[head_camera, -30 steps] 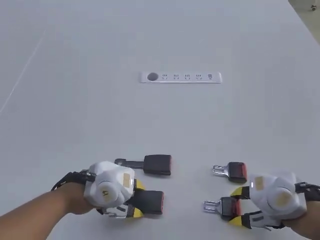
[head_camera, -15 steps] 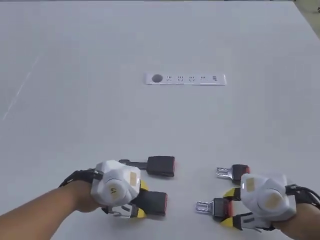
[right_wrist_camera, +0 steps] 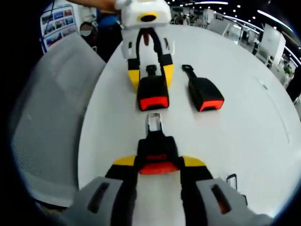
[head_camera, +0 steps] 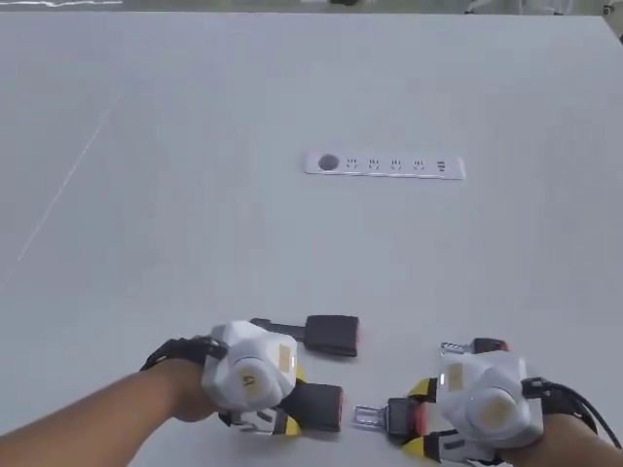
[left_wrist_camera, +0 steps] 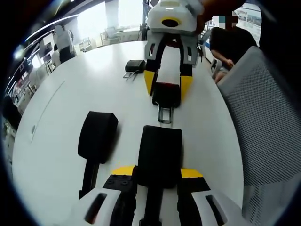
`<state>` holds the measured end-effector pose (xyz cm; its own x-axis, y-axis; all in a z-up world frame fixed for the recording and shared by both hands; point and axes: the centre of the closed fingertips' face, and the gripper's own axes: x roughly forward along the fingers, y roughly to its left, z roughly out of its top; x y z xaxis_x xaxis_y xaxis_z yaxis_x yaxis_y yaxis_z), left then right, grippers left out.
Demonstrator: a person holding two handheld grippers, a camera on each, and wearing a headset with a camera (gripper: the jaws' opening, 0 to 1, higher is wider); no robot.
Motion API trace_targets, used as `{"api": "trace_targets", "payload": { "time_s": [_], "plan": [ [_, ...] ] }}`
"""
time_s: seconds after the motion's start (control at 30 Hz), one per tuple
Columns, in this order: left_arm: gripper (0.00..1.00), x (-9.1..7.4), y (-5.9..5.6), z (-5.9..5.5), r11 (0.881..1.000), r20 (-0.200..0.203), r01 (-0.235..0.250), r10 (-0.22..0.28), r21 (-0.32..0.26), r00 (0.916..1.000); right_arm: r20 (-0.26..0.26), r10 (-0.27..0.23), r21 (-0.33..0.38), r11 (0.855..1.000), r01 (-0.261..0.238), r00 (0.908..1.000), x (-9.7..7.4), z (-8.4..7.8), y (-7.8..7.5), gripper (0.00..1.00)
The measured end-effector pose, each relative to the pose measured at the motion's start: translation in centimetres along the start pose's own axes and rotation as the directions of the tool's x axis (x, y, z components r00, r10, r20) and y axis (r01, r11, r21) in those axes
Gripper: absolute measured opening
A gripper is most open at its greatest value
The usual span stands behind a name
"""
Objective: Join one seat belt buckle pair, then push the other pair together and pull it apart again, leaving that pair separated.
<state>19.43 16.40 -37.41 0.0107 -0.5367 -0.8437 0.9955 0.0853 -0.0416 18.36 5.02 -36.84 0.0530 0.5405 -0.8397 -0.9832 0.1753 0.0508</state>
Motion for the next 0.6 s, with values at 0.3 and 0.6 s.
{"api": "trace_targets", "payload": {
  "time_s": [0.3,0.6],
  "plan": [
    [0.34,0.1,0.2,0.1,1.0,-0.007,-0.003,0.003,-0.001,1.0,0.052,-0.007,-0.003,1.0,0.007,0.9986,1.7,2.1,0.1,0.36],
    [0.34,0.0,0.4,0.1,1.0,-0.016,-0.009,0.009,-0.001,0.9998,0.069,-0.015,-0.005,1.0,0.015,0.9975,2.0,2.5,0.1,0.36]
  ]
}}
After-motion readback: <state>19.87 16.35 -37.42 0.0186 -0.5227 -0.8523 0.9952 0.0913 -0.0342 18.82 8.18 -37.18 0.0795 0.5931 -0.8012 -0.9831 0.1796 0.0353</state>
